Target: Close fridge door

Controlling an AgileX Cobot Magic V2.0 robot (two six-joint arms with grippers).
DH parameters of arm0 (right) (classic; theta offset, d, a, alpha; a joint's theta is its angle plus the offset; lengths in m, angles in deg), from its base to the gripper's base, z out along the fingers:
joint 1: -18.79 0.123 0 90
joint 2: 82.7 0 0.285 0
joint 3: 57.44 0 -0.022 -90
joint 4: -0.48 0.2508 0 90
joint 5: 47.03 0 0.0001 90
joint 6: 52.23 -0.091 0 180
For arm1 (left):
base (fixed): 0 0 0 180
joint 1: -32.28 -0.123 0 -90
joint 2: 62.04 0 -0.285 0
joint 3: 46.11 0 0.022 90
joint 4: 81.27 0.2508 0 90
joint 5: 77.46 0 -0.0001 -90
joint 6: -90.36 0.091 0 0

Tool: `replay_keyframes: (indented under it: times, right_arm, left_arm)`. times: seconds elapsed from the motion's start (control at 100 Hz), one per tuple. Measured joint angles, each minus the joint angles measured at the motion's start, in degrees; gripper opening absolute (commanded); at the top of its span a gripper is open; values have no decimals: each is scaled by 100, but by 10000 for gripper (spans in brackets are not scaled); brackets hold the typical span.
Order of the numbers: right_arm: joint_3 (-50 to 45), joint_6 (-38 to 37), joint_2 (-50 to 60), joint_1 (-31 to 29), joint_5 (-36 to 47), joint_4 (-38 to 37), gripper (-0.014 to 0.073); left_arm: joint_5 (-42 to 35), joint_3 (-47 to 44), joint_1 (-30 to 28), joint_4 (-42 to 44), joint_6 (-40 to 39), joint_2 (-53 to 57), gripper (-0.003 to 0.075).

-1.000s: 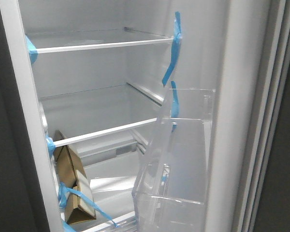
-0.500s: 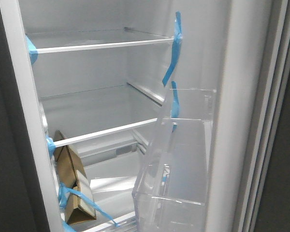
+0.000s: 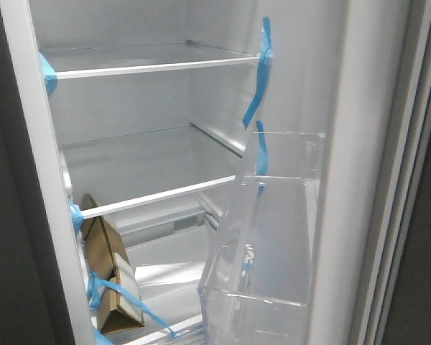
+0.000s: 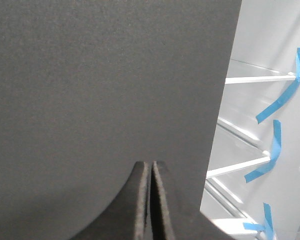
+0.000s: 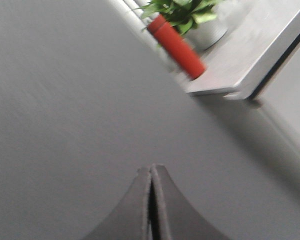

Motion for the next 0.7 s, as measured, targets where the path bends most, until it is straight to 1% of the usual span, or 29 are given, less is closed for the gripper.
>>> replay_keyframes:
  times: [0.14, 0.21, 0.3, 0.38, 0.52, 0.7]
  right_arm:
    - [797, 0, -1058, 0, -555, 1430, -71]
    - [1089, 0, -1500, 0, -978, 1986, -71]
    - [1346, 0, -1888, 0, -1482, 2471, -71]
    - [1498, 32, -2104, 0, -1812, 2707, -71]
    - [1707, 159, -2382, 0, -1981, 2797, -71]
    - [2219, 707, -2826, 82, -2318, 2797, -71]
  left_arm:
    - [0, 0, 0, 0, 0, 0, -20]
    - [0, 0, 0, 0, 0, 0, -20]
    - [0, 0, 0, 0, 0, 0, -20]
    - [0, 0, 0, 0, 0, 0, -20]
    - [0, 0, 0, 0, 0, 0, -20]
    - [0, 0, 0, 0, 0, 0, -20]
